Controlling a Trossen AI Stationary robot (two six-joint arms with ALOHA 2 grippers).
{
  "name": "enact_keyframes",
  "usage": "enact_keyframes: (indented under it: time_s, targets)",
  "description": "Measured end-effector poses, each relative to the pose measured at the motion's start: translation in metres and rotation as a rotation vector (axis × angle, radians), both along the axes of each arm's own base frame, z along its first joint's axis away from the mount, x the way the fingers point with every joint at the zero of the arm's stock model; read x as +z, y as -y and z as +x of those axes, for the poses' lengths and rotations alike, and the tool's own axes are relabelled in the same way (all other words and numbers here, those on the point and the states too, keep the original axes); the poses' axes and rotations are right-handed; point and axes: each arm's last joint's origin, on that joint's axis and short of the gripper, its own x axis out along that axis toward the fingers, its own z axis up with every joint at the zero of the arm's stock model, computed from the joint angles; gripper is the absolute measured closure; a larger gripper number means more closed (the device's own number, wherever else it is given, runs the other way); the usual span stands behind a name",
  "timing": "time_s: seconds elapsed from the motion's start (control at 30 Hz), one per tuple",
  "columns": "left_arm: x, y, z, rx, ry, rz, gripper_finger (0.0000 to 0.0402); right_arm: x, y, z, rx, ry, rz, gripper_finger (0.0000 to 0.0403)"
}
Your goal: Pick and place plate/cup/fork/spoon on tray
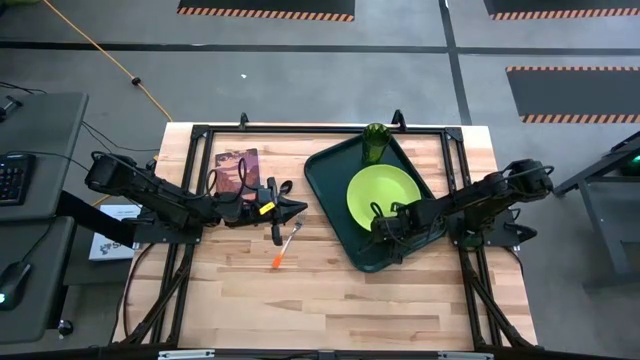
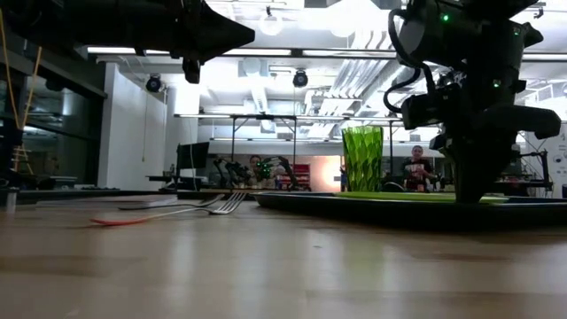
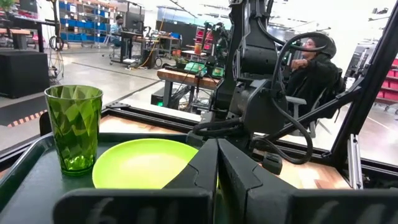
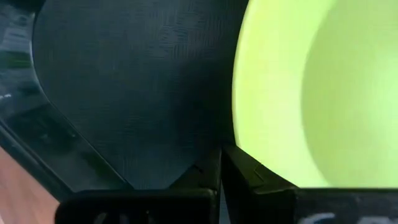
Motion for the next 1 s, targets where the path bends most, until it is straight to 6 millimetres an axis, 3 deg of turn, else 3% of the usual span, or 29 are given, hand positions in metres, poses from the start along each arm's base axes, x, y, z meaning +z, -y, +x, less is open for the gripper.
enact_keyframes:
  time_s: [0.47,0.77,1.0]
  targets:
    - [0.0,0.0,0.0,0.0,0.0,0.0,0.0399,0.0,0.018,0.003,-0.015,0.008,-0.045,0.0403]
    - [0.0,0.0,0.0,0.0,0.0,0.0,0.0399,0.003,0.018,0.008,0.001,0.055,-0.002,0.0403]
    - [-0.004,0.001,0.0,-0.036,-0.037,-0.015,0.0399,0.03,0.0,0.002,0.089,0.207,0.067,0.0403]
